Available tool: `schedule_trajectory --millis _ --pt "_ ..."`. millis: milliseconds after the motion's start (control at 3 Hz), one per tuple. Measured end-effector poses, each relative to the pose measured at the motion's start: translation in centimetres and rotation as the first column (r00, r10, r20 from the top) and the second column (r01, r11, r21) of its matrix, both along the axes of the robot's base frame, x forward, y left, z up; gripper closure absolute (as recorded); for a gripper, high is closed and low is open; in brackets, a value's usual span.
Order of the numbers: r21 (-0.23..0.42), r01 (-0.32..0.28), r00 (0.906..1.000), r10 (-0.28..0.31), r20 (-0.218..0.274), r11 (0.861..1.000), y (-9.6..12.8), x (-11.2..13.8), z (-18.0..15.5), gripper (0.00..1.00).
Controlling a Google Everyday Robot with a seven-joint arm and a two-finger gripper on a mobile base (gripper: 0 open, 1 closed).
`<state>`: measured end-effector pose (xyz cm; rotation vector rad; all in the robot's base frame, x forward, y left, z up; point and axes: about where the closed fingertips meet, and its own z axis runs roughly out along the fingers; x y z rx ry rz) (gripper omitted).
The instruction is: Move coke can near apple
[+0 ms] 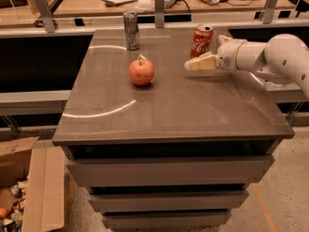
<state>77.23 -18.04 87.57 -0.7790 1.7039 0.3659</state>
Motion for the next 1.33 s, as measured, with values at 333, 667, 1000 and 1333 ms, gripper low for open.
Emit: schedule_trajectory --millis 333,667,1000,1333 --pt "0.014 0.016 0.9996 -0.016 0.023 1.000 0.7 2.3 -0.1 0.00" --pt "0.029 0.006 0.9993 -0.007 0.036 1.000 1.6 3.8 -0.2 0.15" --pt "0.037 -0.005 0.9992 0.004 0.039 0.999 2.1 4.3 -0.1 0.38" --pt "0.056 -0.018 0.9995 0.016 0.028 0.998 2.8 4.0 0.4 0.62"
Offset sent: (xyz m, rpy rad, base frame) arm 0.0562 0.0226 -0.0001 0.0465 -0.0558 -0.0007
